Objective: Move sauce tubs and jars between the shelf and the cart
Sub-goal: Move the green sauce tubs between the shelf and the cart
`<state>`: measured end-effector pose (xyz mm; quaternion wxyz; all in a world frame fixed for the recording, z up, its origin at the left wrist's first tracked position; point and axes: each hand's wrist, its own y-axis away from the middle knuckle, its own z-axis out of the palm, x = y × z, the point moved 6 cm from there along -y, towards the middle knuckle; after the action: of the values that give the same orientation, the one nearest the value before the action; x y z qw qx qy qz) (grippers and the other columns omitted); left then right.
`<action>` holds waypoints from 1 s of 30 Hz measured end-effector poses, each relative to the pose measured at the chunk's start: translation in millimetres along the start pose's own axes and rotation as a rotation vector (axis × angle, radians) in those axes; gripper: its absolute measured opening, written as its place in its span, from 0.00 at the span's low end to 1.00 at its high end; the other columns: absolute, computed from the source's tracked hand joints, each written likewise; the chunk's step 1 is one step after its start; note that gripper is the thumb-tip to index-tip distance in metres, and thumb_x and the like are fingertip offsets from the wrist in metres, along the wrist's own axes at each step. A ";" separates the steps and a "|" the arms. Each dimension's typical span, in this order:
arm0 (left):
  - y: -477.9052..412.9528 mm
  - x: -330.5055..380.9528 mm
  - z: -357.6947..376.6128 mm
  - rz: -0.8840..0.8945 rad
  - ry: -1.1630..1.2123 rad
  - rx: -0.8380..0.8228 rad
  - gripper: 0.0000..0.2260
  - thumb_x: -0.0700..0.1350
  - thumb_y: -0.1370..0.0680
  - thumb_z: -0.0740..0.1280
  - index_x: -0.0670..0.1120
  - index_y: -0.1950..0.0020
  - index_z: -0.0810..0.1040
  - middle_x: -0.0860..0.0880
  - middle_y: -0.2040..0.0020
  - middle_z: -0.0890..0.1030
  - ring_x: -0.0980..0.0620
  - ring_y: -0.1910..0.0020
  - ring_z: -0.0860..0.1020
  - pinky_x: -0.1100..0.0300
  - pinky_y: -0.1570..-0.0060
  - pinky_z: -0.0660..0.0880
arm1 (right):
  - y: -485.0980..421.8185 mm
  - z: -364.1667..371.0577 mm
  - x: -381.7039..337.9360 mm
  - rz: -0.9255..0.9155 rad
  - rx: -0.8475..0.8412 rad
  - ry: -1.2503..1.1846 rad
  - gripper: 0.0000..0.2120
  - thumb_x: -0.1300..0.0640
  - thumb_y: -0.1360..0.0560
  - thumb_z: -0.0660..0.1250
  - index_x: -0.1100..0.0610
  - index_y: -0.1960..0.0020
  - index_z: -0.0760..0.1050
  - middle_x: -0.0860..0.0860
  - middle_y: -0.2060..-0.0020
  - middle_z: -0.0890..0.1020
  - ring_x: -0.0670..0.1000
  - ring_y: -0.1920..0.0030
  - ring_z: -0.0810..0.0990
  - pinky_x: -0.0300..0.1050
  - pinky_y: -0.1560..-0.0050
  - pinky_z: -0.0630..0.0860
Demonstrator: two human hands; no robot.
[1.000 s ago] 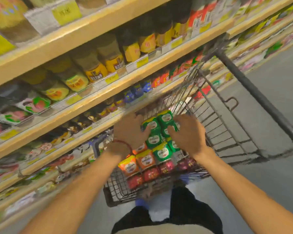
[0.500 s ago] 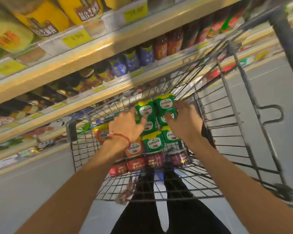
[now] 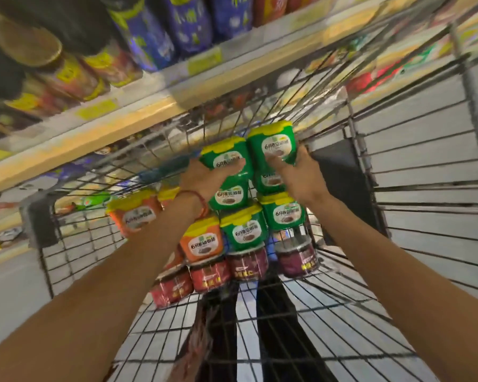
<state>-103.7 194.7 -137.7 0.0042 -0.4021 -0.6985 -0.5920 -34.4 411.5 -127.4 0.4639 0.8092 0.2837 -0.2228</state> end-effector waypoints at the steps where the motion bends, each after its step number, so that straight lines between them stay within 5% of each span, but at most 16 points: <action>1: -6.8 -4.7 2.0 0.004 0.060 -0.022 0.30 0.65 0.38 0.81 0.51 0.42 0.82 0.57 0.50 0.85 0.56 0.50 0.84 0.60 0.48 0.80 | -3.4 2.5 4.2 0.033 -0.017 -0.103 0.21 0.43 0.23 0.75 0.53 0.37 0.76 0.49 0.44 0.85 0.51 0.45 0.84 0.51 0.44 0.81; 4: -12.6 -7.7 8.9 -0.022 0.221 -0.102 0.08 0.49 0.28 0.78 0.52 0.54 0.82 0.60 0.67 0.84 0.63 0.68 0.83 0.70 0.72 0.75 | -17.7 9.0 10.7 0.093 -0.087 -0.349 0.22 0.51 0.28 0.80 0.55 0.38 0.79 0.51 0.46 0.87 0.52 0.46 0.87 0.54 0.44 0.85; 8: -5.4 -0.7 11.0 0.001 0.308 -0.154 0.06 0.44 0.26 0.77 0.50 0.52 0.82 0.60 0.68 0.84 0.64 0.70 0.82 0.70 0.75 0.74 | -27.6 9.1 2.9 0.093 -0.217 -0.430 0.20 0.61 0.27 0.78 0.60 0.37 0.80 0.55 0.47 0.88 0.55 0.48 0.88 0.54 0.44 0.83; 13: -3.1 -10.9 -7.7 0.037 0.339 -0.108 0.18 0.42 0.32 0.81 0.44 0.44 0.85 0.48 0.52 0.88 0.51 0.56 0.87 0.61 0.61 0.82 | -11.3 22.1 3.0 0.064 -0.329 -0.386 0.18 0.69 0.32 0.80 0.60 0.44 0.85 0.55 0.49 0.89 0.56 0.48 0.89 0.53 0.46 0.85; 19: 8.2 -25.6 -29.2 0.111 0.245 -0.051 0.23 0.45 0.40 0.84 0.48 0.47 0.83 0.52 0.54 0.87 0.54 0.56 0.86 0.62 0.60 0.81 | 20.5 31.0 15.7 0.073 -0.216 -0.394 0.27 0.71 0.38 0.83 0.62 0.40 0.82 0.52 0.51 0.89 0.49 0.53 0.89 0.40 0.56 0.83; 22: 19.0 -38.5 -35.5 0.115 0.248 -0.072 0.27 0.46 0.42 0.85 0.48 0.46 0.83 0.54 0.54 0.87 0.57 0.57 0.86 0.63 0.59 0.82 | 36.9 35.3 21.6 0.072 -0.208 -0.385 0.30 0.70 0.40 0.85 0.59 0.40 0.81 0.52 0.49 0.89 0.50 0.50 0.89 0.45 0.52 0.85; 26: 46.5 -51.2 -49.2 0.118 0.264 -0.045 0.45 0.55 0.49 0.88 0.46 0.36 0.78 0.50 0.46 0.86 0.50 0.49 0.86 0.52 0.47 0.82 | 62.9 39.2 21.8 0.066 -0.236 -0.385 0.37 0.65 0.42 0.87 0.58 0.36 0.80 0.53 0.45 0.88 0.55 0.44 0.88 0.59 0.41 0.84; 30: 86.1 -59.7 -61.8 0.126 0.330 0.004 0.22 0.38 0.38 0.84 0.46 0.50 0.79 0.54 0.59 0.87 0.56 0.61 0.86 0.63 0.62 0.81 | 90.1 41.0 14.6 0.005 -0.298 -0.383 0.40 0.64 0.44 0.88 0.57 0.34 0.79 0.54 0.43 0.88 0.56 0.42 0.87 0.62 0.39 0.82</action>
<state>-43.6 108.1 -77.1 0.1569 -0.3425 -0.6628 -0.6472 32.4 342.4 -99.6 0.6240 0.6755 0.2180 -0.3268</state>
